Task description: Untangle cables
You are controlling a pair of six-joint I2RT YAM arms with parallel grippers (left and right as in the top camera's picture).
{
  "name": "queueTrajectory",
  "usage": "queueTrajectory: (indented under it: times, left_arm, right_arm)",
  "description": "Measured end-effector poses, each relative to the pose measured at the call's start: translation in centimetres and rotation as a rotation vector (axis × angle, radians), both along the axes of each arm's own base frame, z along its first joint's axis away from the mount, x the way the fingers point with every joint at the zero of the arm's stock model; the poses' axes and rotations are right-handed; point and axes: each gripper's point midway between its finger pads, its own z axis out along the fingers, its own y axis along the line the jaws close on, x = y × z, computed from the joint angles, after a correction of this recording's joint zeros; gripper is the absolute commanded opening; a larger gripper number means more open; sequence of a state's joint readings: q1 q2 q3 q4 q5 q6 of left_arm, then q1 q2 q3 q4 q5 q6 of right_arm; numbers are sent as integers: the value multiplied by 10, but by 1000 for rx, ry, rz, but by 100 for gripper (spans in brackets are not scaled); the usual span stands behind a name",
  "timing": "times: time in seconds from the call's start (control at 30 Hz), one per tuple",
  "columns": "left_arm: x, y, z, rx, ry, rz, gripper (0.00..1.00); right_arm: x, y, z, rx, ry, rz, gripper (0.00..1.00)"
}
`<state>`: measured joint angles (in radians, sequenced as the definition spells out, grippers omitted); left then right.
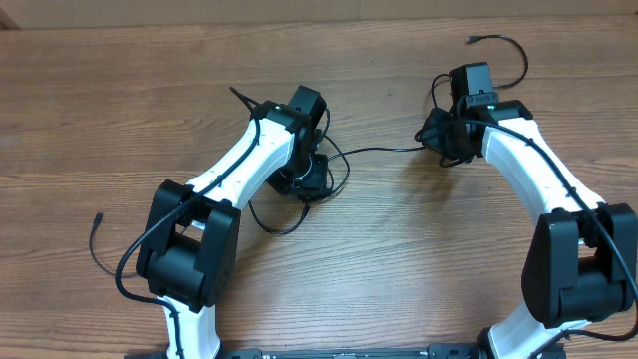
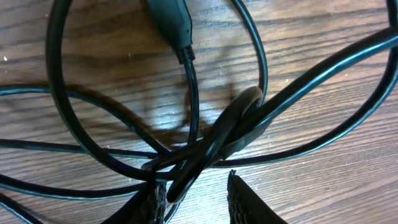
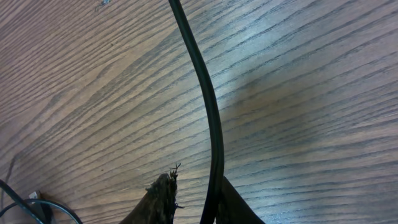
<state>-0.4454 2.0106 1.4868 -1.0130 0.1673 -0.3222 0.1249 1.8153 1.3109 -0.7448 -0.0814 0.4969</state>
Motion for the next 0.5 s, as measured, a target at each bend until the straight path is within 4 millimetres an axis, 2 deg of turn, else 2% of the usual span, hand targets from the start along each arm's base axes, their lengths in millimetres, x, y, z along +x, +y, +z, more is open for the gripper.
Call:
queueTrajectory:
  times: [0.07,0.2,0.5]
  left_arm:
    - [2,-1,-1,-4,-8,9,44]
    - [6,-3,-2,-11,-22,15,38]
    - [12,-5,-3,-19,-50,16,39]
  right_arm:
    - [0,0,0,0,0,0,18]
    - [0,0,0,0,0,0,18]
    - [0,0,0,0,1,0,15]
